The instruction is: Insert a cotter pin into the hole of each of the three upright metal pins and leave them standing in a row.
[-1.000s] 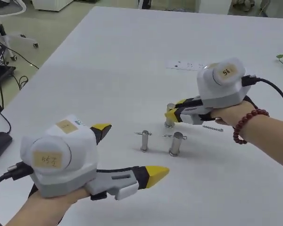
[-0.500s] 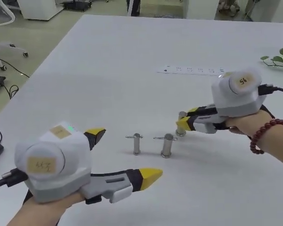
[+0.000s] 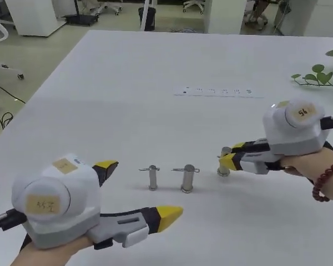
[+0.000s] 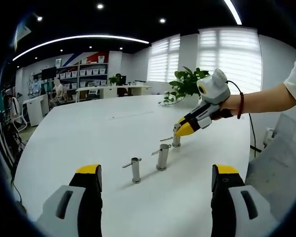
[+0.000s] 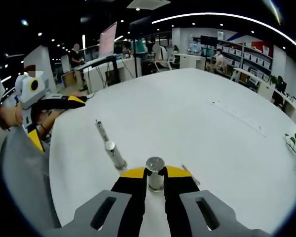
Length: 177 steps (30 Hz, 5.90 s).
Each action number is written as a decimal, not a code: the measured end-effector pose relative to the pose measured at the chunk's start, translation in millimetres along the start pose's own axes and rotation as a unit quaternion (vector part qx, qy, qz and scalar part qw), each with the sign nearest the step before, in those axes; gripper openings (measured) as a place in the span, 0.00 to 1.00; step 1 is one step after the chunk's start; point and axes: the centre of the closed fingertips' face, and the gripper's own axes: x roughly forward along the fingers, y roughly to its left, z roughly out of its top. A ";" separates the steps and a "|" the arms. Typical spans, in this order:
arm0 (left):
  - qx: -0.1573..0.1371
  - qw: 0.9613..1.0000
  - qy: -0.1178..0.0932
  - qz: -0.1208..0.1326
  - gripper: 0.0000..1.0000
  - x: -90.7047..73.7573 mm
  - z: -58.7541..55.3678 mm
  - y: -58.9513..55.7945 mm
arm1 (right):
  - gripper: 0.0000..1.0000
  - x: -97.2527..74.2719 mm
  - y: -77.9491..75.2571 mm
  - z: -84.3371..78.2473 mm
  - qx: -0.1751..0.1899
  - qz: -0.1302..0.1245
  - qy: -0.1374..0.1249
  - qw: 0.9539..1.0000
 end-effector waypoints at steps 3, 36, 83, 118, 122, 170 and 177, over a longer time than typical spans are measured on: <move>0.001 1.000 -0.003 -0.001 0.92 0.5 1.5 -1.2 | 0.13 -4.3 4.4 -4.1 0.001 0.001 0.001 1.000; 0.011 1.000 0.002 -0.002 0.91 0.5 1.1 -3.6 | 0.13 7.2 78.3 -15.8 -0.029 0.062 -0.015 0.998; 0.016 1.000 0.010 -0.009 0.91 -0.4 -1.9 -7.8 | 0.37 7.4 111.9 -4.8 0.031 0.091 -0.061 0.993; 0.011 1.000 0.007 -0.001 0.92 -1.9 -1.1 -3.2 | 0.43 -23.3 6.4 -2.3 0.072 0.009 -0.061 0.995; 0.009 1.000 0.003 -0.001 0.92 -1.9 -0.1 -2.7 | 0.41 -16.5 -10.4 -9.7 0.070 -0.006 -0.046 0.996; -0.008 1.000 0.006 0.009 0.89 -4.0 -4.6 5.0 | 0.10 36.8 -66.6 -44.6 -0.054 0.003 0.124 0.991; -0.006 1.000 0.006 0.009 0.89 -5.5 -4.0 5.1 | 0.05 38.6 -62.1 -44.8 -0.112 0.019 0.173 0.978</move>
